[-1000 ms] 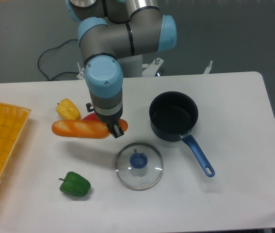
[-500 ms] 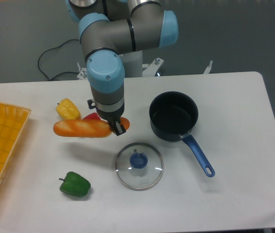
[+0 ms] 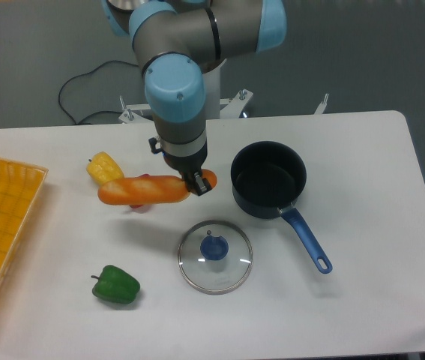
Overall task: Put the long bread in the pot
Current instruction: 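Lift the held long orange bread and carry it toward the black saucepan, then move the bread above the saucepan opening, then tilt and lower one end of the bread into the saucepan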
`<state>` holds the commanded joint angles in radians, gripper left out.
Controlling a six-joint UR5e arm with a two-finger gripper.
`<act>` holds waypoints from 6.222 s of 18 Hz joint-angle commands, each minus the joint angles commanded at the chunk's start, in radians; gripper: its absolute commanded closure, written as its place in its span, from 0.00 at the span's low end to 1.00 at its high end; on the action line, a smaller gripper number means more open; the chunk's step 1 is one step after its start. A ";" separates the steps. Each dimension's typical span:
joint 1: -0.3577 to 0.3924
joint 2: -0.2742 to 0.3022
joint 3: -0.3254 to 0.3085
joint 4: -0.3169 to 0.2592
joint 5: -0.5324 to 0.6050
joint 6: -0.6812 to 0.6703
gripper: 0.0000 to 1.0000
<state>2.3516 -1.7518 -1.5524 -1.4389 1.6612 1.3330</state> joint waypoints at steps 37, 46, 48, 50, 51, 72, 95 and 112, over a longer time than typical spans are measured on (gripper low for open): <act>0.386 0.074 -0.014 0.046 0.221 0.302 0.77; 0.442 0.072 -0.044 0.055 0.224 0.287 0.74; 0.442 0.071 -0.044 0.064 0.224 0.270 0.74; 0.439 0.063 -0.048 0.086 0.224 0.179 0.74; 0.439 0.061 -0.052 0.087 0.223 0.146 0.74; 0.393 -0.003 -0.080 0.107 0.227 -0.046 0.74; 0.380 -0.009 -0.109 0.109 0.229 -0.060 0.55; 0.327 -0.012 -0.132 0.140 0.235 -0.115 0.55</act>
<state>2.6783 -1.7641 -1.6843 -1.2993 1.8960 1.2179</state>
